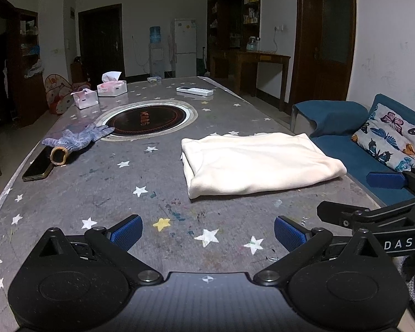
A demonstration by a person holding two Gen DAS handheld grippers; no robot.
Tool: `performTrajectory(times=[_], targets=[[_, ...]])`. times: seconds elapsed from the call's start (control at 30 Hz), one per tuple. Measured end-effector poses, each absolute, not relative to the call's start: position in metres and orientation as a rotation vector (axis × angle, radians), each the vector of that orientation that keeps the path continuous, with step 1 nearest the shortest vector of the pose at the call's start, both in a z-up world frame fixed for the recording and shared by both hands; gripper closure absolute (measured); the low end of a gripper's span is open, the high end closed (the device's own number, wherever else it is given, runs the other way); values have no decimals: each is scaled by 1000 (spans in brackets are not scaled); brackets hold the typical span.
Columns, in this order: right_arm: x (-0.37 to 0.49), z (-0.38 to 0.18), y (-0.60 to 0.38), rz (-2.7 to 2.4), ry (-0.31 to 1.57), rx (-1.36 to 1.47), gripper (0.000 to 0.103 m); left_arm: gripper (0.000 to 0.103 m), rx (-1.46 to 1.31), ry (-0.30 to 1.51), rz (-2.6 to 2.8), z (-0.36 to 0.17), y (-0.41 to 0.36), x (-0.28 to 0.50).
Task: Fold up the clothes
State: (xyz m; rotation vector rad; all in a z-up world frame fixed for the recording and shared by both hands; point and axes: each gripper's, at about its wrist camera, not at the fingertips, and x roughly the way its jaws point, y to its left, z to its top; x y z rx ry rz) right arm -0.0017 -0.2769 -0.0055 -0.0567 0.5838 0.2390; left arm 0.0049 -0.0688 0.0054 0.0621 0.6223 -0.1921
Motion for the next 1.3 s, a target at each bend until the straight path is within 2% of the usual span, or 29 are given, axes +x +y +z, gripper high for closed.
performTrajectory(times=[1.3], targets=[[71, -28, -268, 245, 658, -69, 0, 0, 42, 689, -166, -11, -64, 74]])
